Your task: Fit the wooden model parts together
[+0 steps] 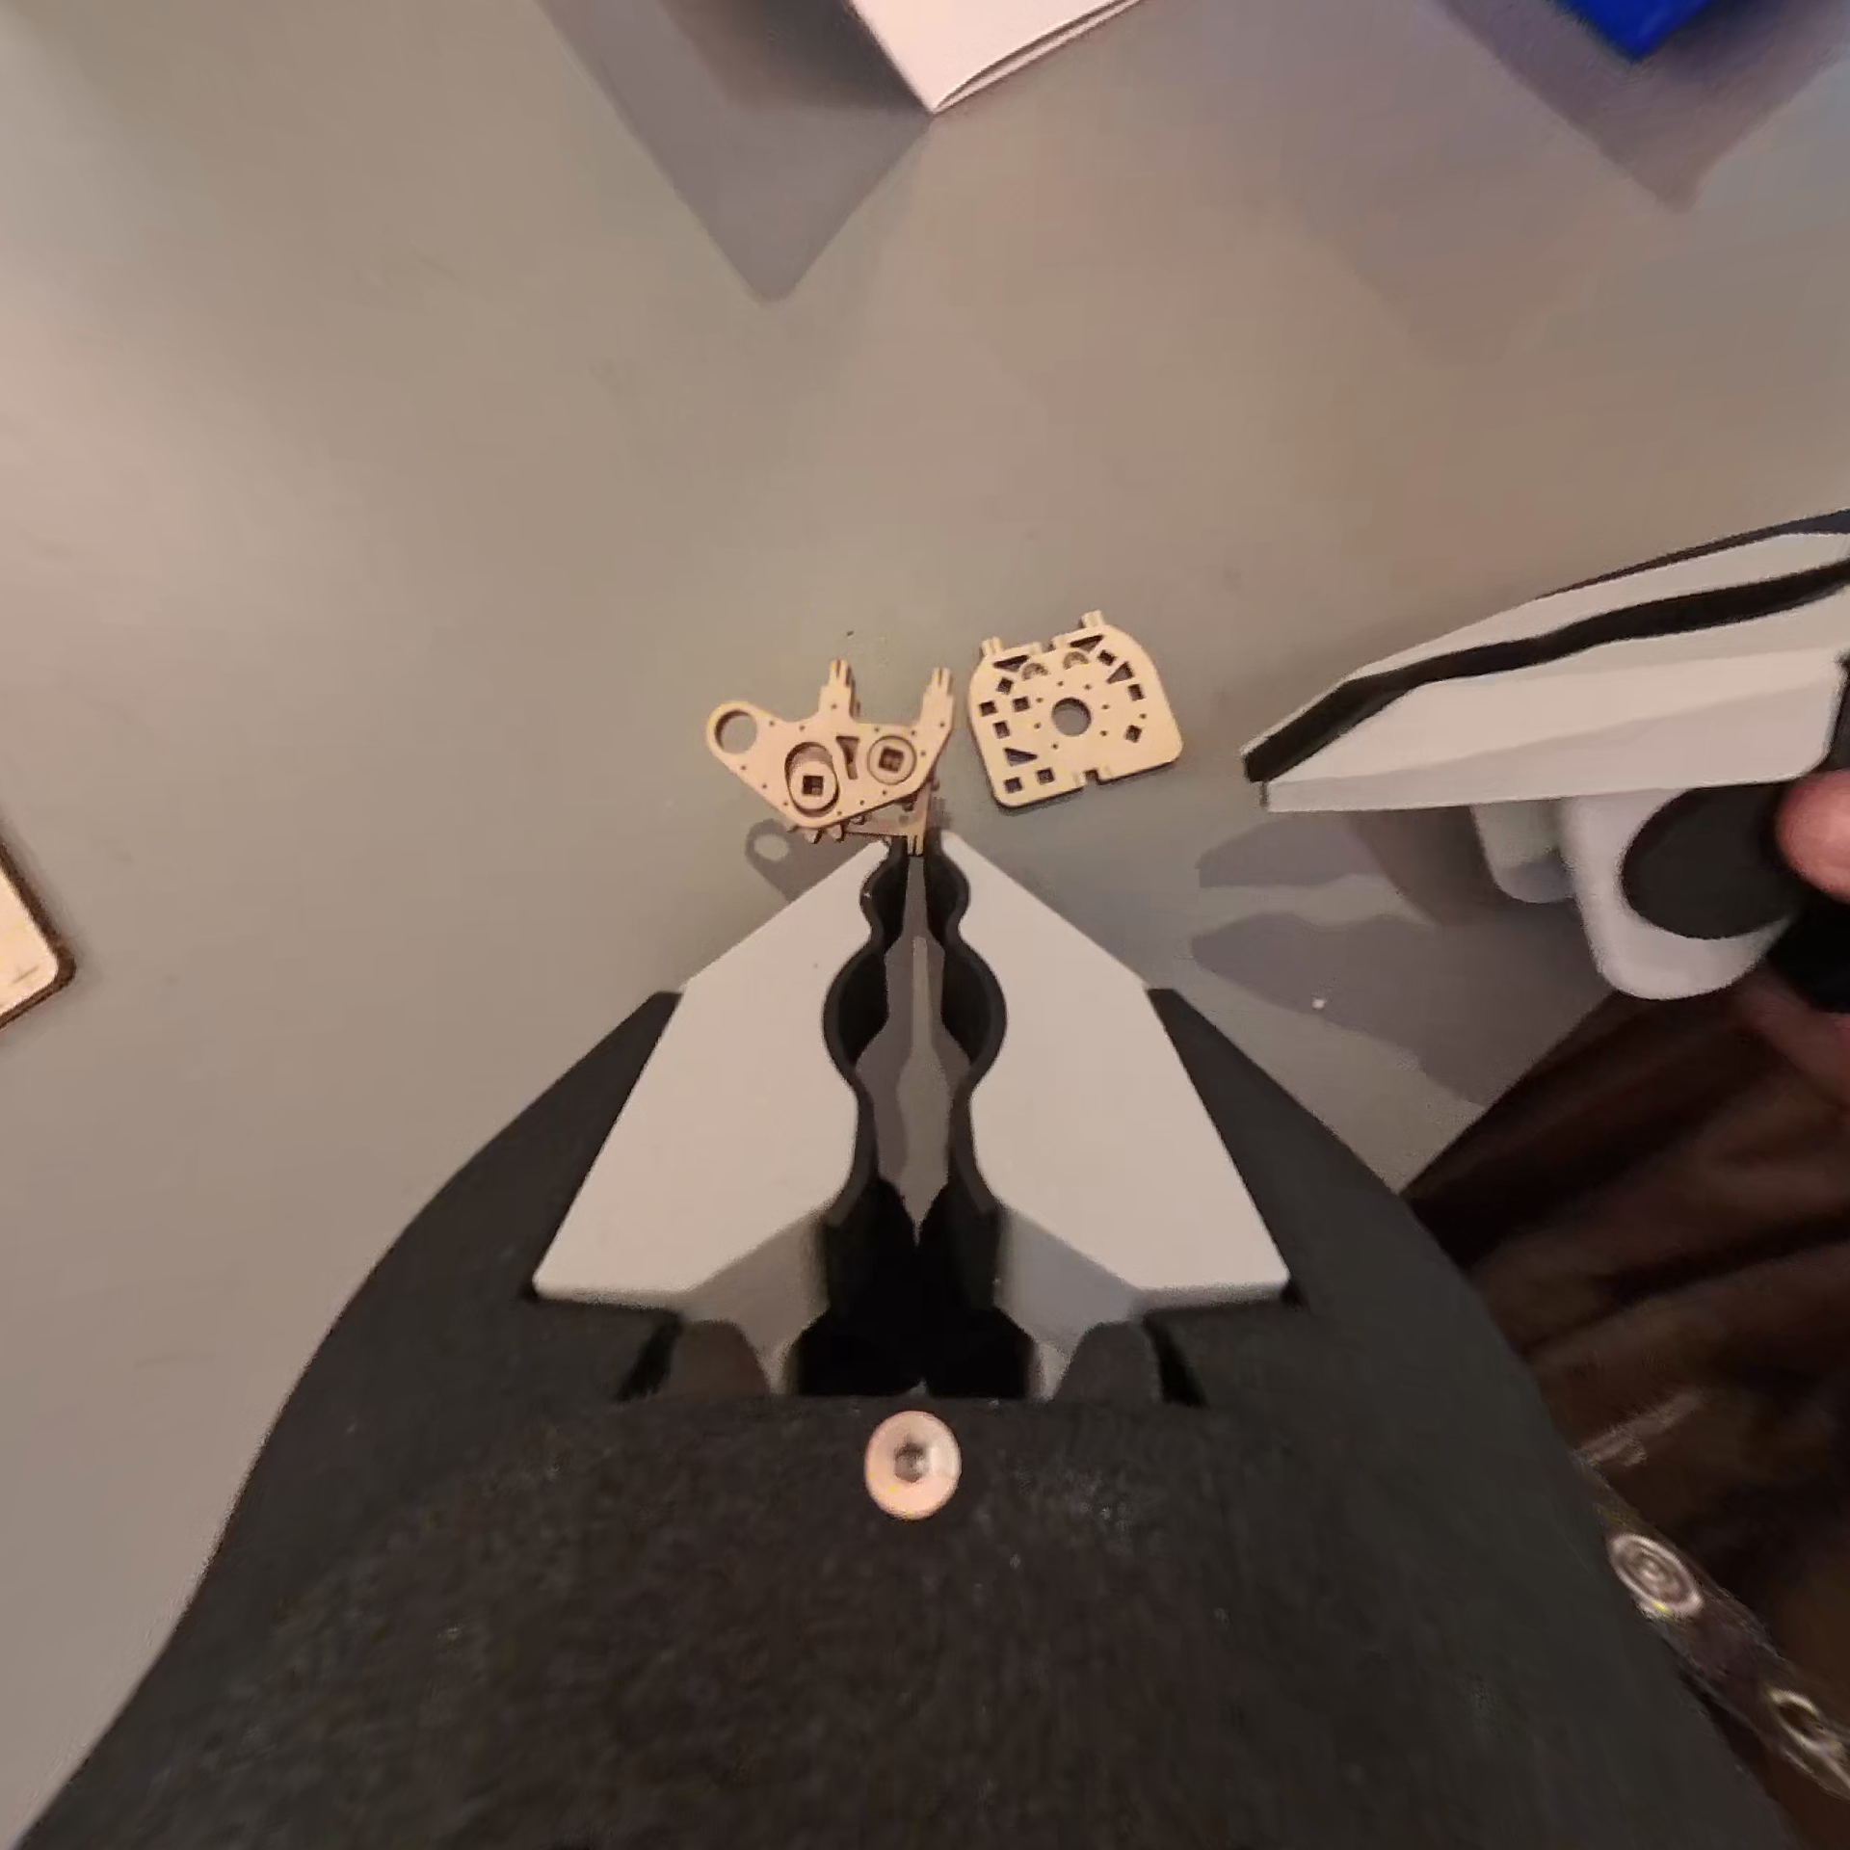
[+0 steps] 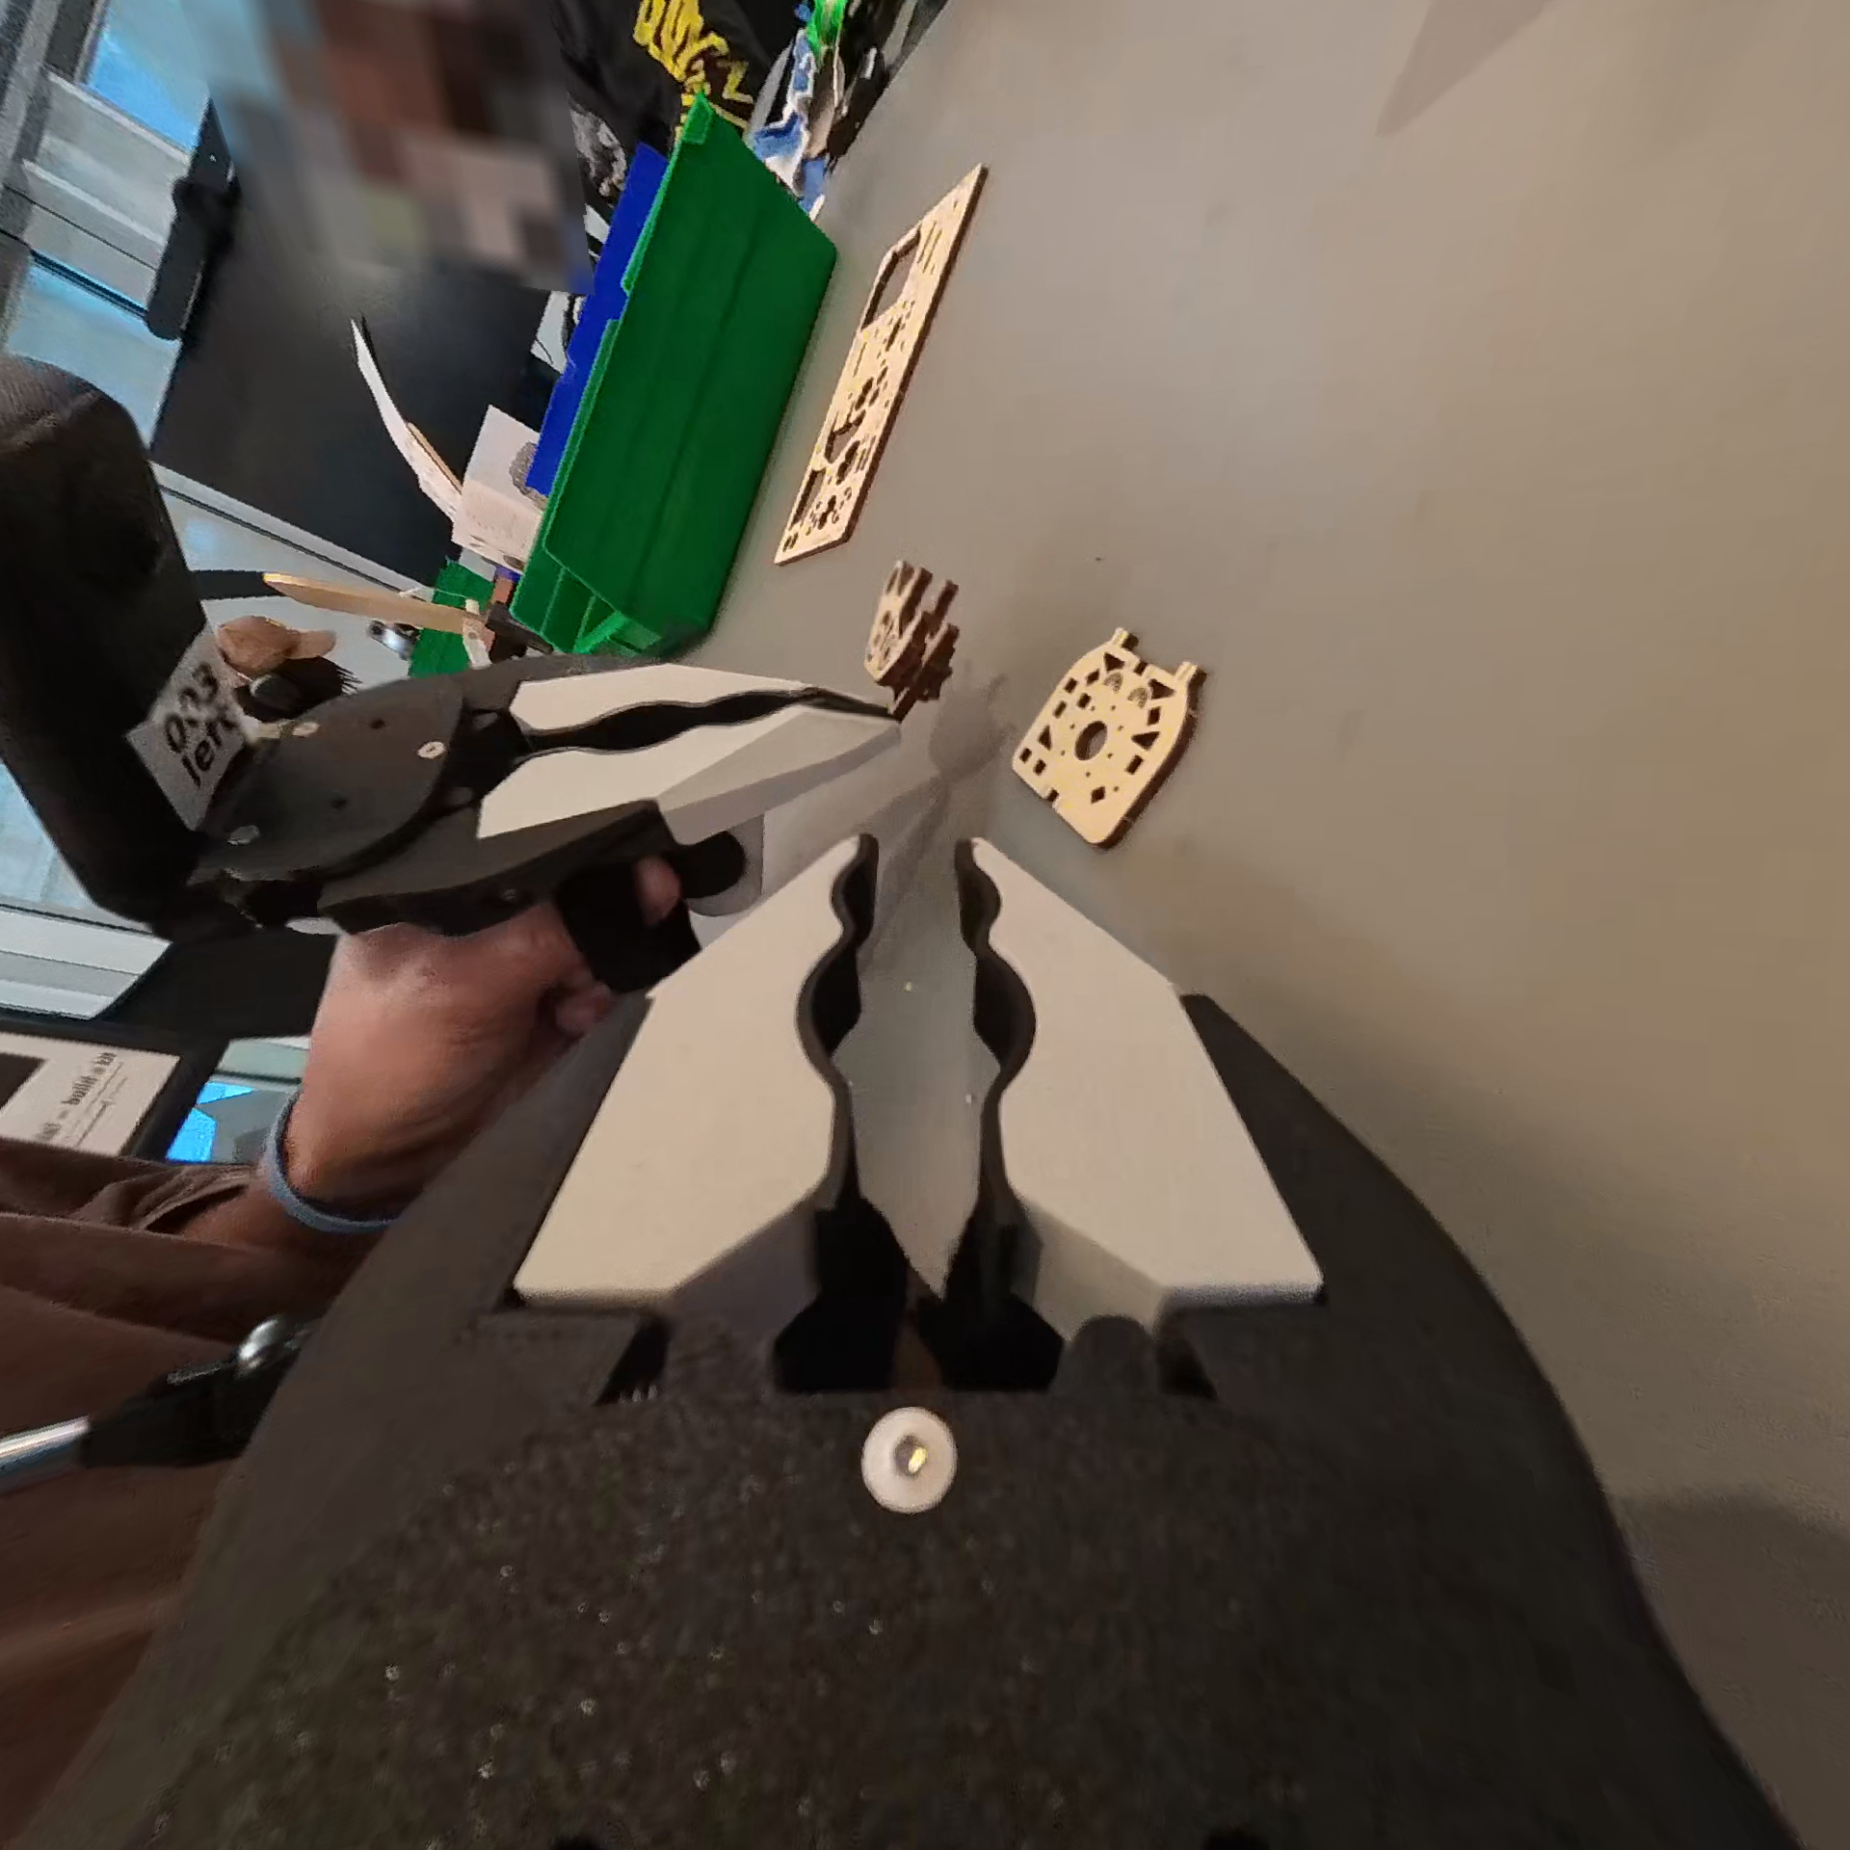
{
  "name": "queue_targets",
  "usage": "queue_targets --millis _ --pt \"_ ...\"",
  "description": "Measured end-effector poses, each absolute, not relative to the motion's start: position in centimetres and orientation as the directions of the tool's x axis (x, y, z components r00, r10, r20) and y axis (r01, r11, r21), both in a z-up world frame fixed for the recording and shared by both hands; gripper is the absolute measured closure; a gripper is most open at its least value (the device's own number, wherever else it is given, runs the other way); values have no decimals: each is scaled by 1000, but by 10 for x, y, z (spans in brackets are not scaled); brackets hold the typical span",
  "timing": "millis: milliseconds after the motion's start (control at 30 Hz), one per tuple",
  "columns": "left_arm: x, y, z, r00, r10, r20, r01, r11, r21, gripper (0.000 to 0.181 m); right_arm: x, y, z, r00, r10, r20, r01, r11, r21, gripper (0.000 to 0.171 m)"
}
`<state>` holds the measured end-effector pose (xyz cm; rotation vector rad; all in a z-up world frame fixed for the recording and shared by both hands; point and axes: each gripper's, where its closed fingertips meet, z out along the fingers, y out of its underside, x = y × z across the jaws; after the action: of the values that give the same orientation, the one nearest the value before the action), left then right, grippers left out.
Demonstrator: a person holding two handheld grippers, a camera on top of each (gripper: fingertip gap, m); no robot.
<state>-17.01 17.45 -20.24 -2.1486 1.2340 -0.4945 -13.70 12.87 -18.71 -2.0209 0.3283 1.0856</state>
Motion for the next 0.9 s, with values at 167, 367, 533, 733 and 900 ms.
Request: queue_targets --millis 167,367,533,733,900 --pt "-175 175 -209 554 -833 12 -641 -436 -631 180 -140 128 -190 667 169 -725 -460 -672 -580 156" --pt "-186 167 -211 607 -791 72 -618 -527 -584 180 -147 122 -196 681 189 -707 -400 -713 -576 155" --pt "-208 154 -213 632 -771 74 -629 -567 -531 180 -153 118 -198 685 206 -699 -355 -743 -568 155" --pt "-210 147 -221 652 -754 79 -622 -591 -514 180 -159 113 -199 684 223 -694 -322 -762 -562 154" --pt "-203 140 -223 657 -739 146 -592 -626 -508 163 -164 111 -203 700 244 -671 -275 -775 -569 152"
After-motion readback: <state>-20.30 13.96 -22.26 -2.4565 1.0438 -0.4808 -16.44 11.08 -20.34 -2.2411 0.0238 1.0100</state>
